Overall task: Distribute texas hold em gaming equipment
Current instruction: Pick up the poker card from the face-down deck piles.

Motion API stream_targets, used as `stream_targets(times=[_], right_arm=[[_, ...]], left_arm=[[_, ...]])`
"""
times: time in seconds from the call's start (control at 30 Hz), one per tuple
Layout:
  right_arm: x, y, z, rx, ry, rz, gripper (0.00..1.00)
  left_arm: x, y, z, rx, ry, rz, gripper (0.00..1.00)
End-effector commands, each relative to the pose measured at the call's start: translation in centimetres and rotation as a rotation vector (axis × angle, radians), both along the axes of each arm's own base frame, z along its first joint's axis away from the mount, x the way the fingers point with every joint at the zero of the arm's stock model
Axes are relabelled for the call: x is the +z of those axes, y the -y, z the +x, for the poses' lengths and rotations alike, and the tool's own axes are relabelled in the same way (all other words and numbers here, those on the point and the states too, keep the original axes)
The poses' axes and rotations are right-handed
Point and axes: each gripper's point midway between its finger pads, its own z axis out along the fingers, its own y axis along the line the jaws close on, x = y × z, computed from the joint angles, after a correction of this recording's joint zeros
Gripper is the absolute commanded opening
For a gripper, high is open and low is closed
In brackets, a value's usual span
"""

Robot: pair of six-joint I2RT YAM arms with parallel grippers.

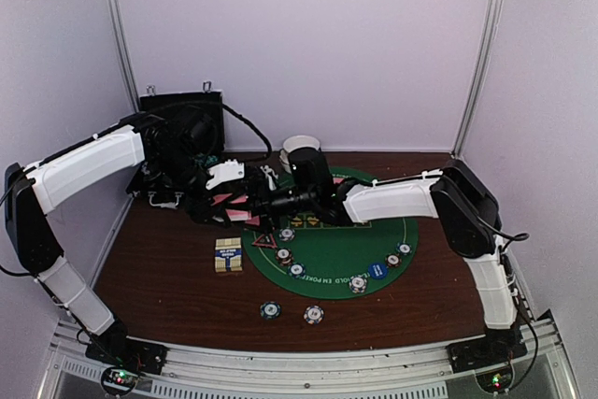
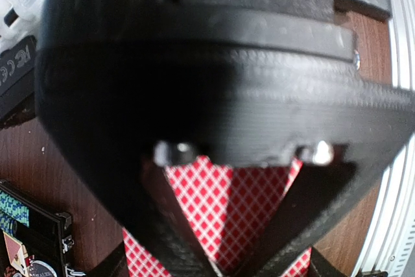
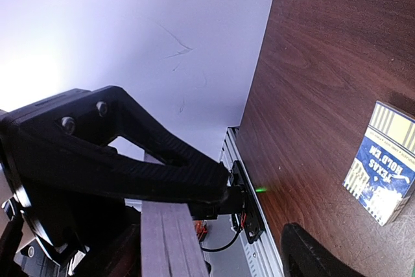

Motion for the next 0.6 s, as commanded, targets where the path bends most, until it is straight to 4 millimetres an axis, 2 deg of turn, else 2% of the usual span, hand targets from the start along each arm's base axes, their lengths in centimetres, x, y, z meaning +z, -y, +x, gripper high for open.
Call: stream_targets(times=[0.0, 0.13, 0.37, 0.57], right_arm=[[-1.0, 1.0, 0.9, -0.027, -0.008, -0.012, 0.72], [-1.1, 2.6, 1.5, -0.05, -0.01, -0.015, 0.69], [0.1, 3.5, 1.1, -0.043, 0.015, -0.023, 0.66], [1.4, 4.7, 0.7, -0.041, 0.037, -0.026, 0.54]], left_arm=[[1.5, 0.5, 0.3, 0.003, 0.016, -0.052, 0.07], [1.5, 0.5, 0.2, 0.003, 0.015, -0.053, 0.07], [1.3, 0.5, 0.2, 0.003, 0.011, -0.05, 0.06], [1.2, 0.5, 0.2, 0.003, 0.006, -0.049, 0.06]])
